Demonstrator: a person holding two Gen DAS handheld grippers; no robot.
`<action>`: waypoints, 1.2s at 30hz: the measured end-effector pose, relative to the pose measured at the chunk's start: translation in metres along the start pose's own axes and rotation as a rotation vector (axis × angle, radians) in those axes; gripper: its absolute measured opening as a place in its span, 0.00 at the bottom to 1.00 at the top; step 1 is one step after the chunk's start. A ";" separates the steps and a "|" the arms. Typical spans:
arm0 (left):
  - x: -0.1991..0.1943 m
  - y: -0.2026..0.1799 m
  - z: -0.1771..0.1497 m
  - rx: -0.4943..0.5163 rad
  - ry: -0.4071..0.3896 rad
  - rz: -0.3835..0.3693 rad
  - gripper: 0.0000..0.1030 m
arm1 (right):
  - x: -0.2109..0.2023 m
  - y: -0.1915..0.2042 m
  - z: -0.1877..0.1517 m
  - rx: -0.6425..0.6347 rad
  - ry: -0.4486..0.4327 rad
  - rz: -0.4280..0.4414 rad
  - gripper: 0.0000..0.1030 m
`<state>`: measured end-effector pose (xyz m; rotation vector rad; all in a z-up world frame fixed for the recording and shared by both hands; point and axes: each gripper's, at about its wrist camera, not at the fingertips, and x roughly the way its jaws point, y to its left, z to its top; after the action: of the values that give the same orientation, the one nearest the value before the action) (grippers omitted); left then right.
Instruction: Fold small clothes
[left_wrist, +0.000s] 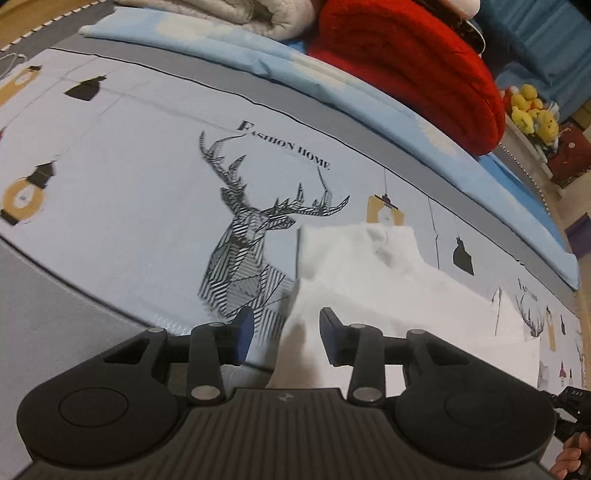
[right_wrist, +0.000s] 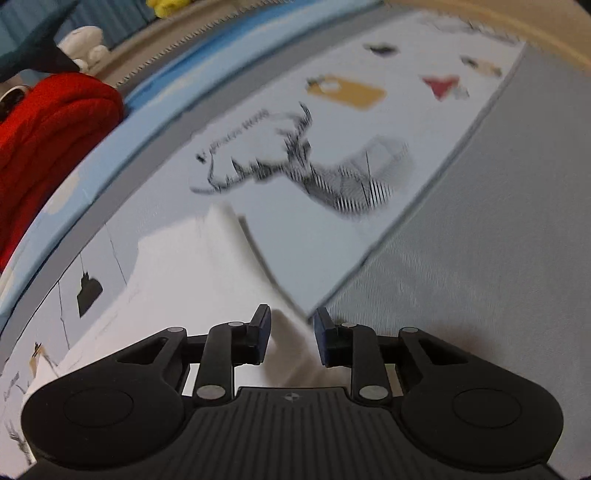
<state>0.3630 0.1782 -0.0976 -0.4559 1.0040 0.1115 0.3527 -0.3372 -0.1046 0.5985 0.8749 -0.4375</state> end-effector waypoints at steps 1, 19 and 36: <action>0.004 -0.001 0.001 -0.006 0.002 -0.005 0.42 | 0.001 0.001 0.004 -0.010 -0.007 0.011 0.26; 0.021 -0.030 0.012 0.185 -0.035 -0.018 0.01 | 0.043 0.036 0.020 -0.369 0.025 0.085 0.13; -0.001 -0.028 0.017 0.187 -0.095 -0.052 0.11 | 0.025 0.005 0.029 -0.124 -0.047 0.044 0.26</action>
<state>0.3844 0.1606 -0.0806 -0.3023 0.8996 -0.0073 0.3868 -0.3552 -0.1084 0.4907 0.8356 -0.3533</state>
